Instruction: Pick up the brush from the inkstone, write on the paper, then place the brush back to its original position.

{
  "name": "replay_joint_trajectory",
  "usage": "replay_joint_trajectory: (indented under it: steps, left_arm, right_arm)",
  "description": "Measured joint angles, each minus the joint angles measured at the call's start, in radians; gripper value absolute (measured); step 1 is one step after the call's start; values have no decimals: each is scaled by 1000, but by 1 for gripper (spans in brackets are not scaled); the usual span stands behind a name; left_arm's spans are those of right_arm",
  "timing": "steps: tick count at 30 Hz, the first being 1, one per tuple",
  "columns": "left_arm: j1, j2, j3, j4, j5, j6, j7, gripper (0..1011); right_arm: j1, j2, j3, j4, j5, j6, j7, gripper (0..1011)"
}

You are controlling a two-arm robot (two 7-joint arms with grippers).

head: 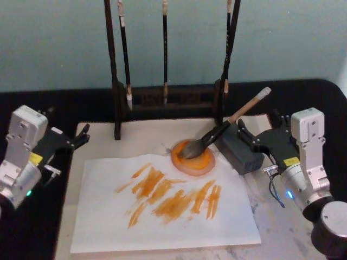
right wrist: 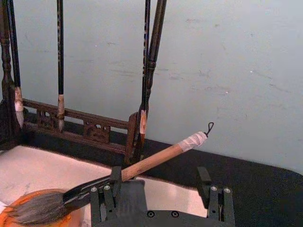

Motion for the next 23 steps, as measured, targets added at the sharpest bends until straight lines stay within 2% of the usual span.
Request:
replay_joint_trajectory:
  steps: [23]
  left_arm:
    - [0,0,0,0,0,0,0,1001]
  right_arm:
    - [0,0,0,0,0,0,0,1000]
